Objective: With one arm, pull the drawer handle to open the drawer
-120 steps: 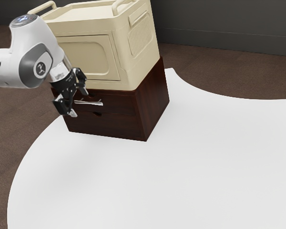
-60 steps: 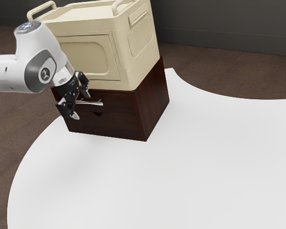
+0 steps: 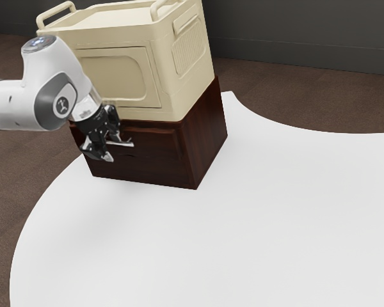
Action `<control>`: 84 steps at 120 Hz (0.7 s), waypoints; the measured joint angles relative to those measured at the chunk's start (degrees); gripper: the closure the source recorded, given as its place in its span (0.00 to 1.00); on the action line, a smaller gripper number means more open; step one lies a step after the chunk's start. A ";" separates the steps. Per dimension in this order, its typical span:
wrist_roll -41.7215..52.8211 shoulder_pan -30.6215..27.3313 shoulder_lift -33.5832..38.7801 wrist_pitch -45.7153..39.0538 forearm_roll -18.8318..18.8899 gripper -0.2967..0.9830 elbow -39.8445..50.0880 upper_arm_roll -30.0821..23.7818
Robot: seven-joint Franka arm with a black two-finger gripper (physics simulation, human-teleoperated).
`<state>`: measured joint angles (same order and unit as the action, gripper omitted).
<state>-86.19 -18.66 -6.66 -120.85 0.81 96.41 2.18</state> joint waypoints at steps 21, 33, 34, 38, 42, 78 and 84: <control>0.12 0.00 1.88 -0.24 -0.08 0.54 2.26 0.06; 0.18 0.02 2.83 -0.31 -0.09 0.55 3.49 0.14; 0.18 0.03 2.92 -0.31 -0.09 0.55 3.57 0.15; 0.19 0.05 3.26 -0.33 -0.08 0.56 3.96 0.19; 0.20 0.14 3.65 -0.34 -0.08 0.57 4.41 0.30; 0.37 0.70 5.74 -0.40 -0.72 0.66 6.79 1.30; 0.41 0.68 6.21 -0.40 -0.69 0.66 7.24 1.29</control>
<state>-85.78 -17.98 -0.45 -121.26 0.11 103.65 3.47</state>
